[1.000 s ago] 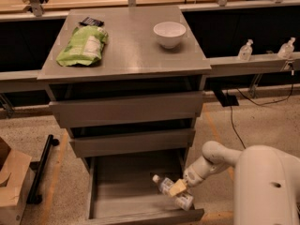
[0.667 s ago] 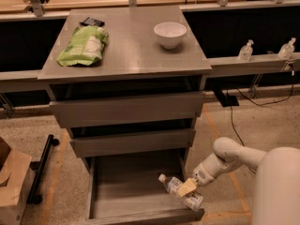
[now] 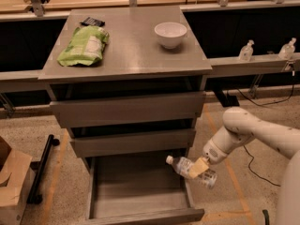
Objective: Pick blue plastic bottle from bottom drawer and place on counter
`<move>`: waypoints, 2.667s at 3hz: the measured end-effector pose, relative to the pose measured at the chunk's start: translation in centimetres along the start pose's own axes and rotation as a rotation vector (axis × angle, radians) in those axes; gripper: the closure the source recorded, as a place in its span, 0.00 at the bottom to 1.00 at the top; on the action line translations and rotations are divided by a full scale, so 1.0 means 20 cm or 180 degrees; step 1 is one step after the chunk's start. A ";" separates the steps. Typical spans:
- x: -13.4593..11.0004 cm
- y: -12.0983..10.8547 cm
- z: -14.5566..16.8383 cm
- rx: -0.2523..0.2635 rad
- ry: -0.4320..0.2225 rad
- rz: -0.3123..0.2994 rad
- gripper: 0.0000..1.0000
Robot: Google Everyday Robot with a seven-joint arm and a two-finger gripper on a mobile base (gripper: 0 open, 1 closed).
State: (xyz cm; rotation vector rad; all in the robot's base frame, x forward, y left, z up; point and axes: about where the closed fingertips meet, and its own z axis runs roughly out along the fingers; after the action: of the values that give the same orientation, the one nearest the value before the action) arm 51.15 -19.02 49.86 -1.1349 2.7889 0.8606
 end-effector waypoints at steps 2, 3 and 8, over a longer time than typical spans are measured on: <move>-0.17 0.18 -0.66 0.0834 -0.0166 -0.0236 1.00; -0.17 0.18 -0.66 0.0833 -0.0166 -0.0237 1.00; -0.81 0.93 -1.64 0.2241 -0.0314 -0.1714 1.00</move>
Offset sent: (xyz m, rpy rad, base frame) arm 0.0171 -0.0195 0.0756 -0.1080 -0.1320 -0.0122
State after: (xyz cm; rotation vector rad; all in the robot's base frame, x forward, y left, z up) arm 57.31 -13.86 90.13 -1.4874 2.1941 -0.1075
